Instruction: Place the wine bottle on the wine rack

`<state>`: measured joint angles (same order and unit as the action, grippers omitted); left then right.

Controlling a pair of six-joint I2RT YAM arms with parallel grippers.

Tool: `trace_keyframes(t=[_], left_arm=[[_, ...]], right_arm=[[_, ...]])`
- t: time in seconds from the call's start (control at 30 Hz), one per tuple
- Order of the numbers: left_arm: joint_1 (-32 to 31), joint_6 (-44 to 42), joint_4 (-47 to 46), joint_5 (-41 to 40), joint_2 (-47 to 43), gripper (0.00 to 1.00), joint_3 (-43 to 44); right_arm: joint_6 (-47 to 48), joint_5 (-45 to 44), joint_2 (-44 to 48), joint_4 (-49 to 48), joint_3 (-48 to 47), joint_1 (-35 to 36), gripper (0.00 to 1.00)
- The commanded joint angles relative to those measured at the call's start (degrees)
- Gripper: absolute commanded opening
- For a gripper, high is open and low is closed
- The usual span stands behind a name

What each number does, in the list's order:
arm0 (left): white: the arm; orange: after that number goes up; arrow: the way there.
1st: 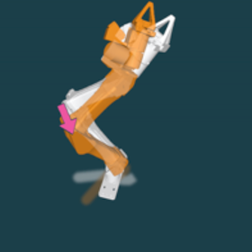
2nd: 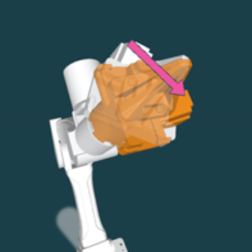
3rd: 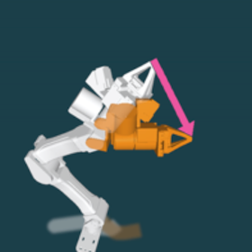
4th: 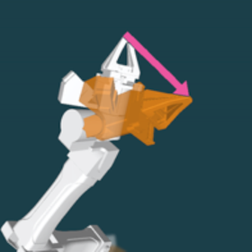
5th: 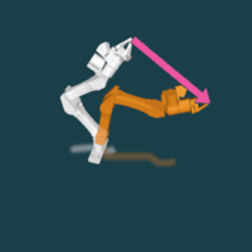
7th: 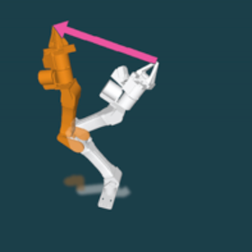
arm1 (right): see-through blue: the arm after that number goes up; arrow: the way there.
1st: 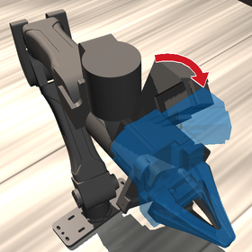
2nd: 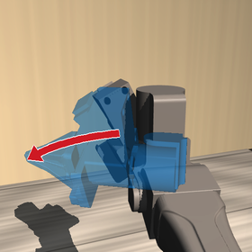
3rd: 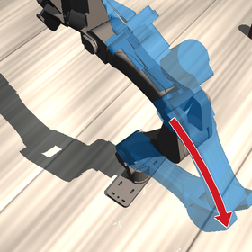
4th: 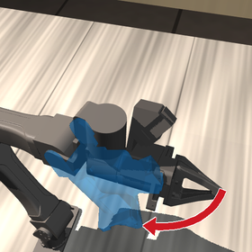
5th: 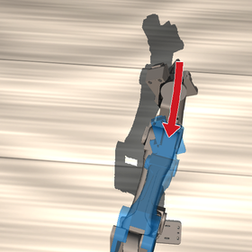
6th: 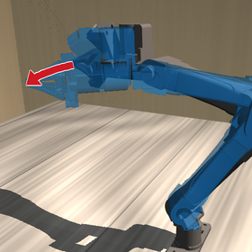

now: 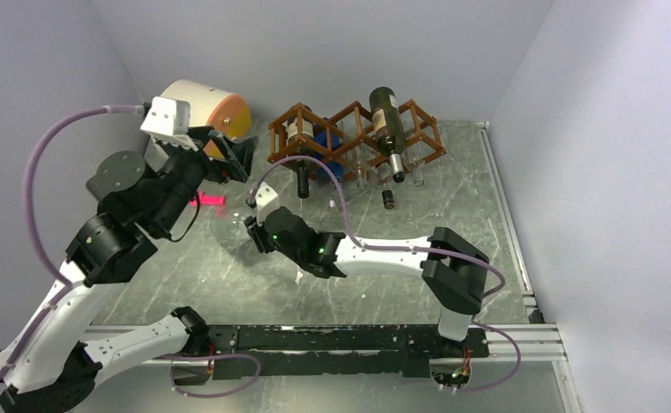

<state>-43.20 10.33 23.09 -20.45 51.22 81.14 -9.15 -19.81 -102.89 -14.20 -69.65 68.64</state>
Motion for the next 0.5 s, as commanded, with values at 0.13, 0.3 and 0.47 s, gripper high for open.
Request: trace_keyframes(t=[0.13,0.3,0.47], left_arm=[[0.15,1.59,5.24,-6.51,4.88,0.95,0.77],[0.14,2.70,8.21,-8.85,7.97,0.95,-0.72],[0.82,5.94,12.05,-8.73,10.50,0.95,-3.59]], right_arm=[[-8.69,-0.39,7.53,7.86,7.68,-0.11,0.00],[-11.34,0.97,11.85,10.72,12.67,-0.11,0.00],[-10.27,3.26,16.35,14.88,17.08,-0.14,0.00]])
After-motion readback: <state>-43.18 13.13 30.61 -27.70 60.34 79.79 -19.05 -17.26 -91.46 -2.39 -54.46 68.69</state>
